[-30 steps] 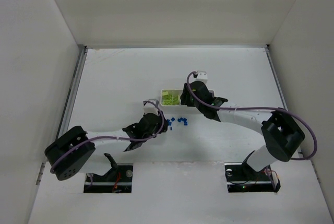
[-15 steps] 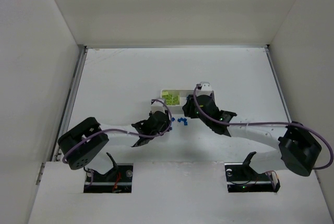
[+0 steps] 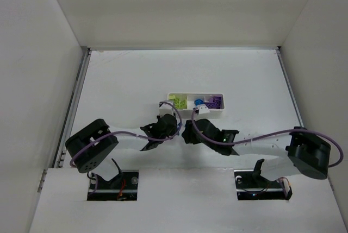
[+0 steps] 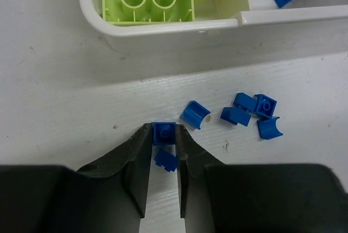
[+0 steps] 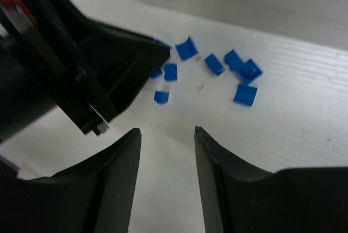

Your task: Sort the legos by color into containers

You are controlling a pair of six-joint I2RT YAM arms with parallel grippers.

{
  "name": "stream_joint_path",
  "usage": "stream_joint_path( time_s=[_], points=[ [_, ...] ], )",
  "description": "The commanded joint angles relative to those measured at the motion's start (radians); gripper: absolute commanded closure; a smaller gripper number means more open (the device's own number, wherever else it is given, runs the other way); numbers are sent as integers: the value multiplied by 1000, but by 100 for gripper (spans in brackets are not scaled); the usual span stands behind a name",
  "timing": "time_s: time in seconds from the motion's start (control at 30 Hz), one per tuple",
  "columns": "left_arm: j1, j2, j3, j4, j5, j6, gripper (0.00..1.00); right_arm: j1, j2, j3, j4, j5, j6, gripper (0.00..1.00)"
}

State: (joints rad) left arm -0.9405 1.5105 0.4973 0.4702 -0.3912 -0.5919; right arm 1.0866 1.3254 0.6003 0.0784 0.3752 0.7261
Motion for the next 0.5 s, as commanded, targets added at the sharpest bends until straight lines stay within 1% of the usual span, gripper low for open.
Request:
stream_joint_path(
  time_s=[0.0, 0.23, 0.3, 0.37, 0.47],
  points=[
    [6, -15, 17, -18, -26, 10, 83, 48, 56, 36, 23, 28, 19, 47],
    [18, -97, -22, -19, -47, 3, 87, 74, 182, 125, 26, 60, 7, 46],
    [33, -139, -42, -22, -49, -9, 87, 74, 218, 148, 23, 73, 4, 49],
    [53, -189, -60, -30, -46, -23, 87, 74, 245, 165, 21, 80, -2, 54],
    [79, -280, -83, -54, -38, -43, 87, 74, 276, 179, 15, 99, -4, 58]
  ],
)
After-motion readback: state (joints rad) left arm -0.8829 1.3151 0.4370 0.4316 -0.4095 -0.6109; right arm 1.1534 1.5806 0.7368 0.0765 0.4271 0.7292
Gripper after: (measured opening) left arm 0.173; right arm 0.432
